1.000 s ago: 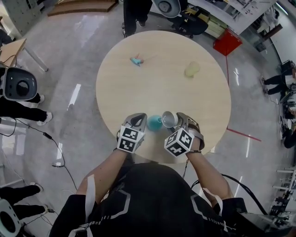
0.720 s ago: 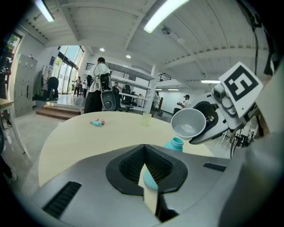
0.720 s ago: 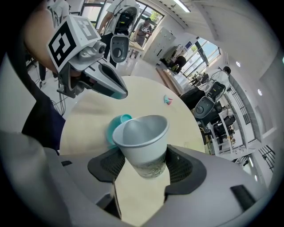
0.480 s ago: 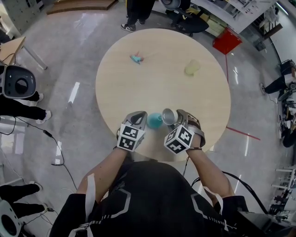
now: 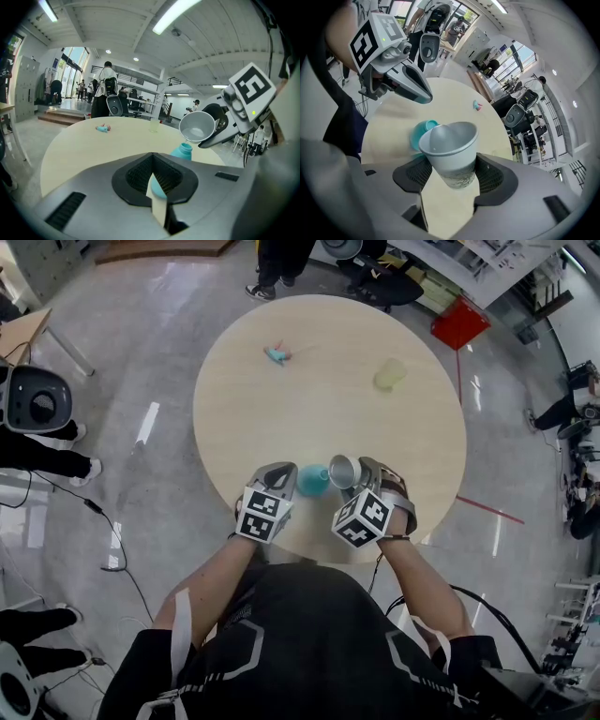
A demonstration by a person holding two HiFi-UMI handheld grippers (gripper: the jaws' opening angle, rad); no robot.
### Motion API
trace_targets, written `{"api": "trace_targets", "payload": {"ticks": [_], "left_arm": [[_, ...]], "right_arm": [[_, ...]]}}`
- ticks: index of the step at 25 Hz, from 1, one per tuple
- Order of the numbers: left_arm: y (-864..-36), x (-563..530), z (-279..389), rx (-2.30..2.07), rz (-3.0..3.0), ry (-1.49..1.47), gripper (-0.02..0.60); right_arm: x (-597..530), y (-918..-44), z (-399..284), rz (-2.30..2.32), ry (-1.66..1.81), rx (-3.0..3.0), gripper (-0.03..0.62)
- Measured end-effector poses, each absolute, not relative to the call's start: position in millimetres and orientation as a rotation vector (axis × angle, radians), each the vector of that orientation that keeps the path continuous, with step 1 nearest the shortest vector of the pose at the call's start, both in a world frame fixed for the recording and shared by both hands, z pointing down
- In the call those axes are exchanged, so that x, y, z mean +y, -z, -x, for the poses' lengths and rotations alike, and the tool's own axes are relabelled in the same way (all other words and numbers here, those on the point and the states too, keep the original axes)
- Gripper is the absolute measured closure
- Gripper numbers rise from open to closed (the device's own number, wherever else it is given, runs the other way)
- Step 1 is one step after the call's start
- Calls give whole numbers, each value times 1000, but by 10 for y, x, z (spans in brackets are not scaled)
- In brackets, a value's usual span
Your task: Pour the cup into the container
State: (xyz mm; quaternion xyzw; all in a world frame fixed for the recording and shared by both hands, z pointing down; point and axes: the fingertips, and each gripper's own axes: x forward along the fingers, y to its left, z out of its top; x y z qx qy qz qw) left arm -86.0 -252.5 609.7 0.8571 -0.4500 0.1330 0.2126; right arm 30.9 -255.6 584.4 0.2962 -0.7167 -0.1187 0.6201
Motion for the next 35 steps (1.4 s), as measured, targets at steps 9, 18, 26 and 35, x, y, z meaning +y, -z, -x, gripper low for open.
{"api": "trace_targets", "payload": {"ticks": [9,18,26,35], "left_arm": [[-6105,-2518,877,-1250,-2385,-369,589],[-6074,-2502,884,-1243,-2394,-366,589],[-6119,-2501,899,-1236,-2390,-372,589],[-6122,-2507,868,-1227,-2398,-373,589]], "right_arm": [[-2547,-5841,-310,-677,295,-1636,299],[-2531,-5799,-286,-679,313,-1633,299],[-2525,-5825,-330,-680,323,-1619,299],[-2552,-5806,-301,-678,342,-1613,299]]}}
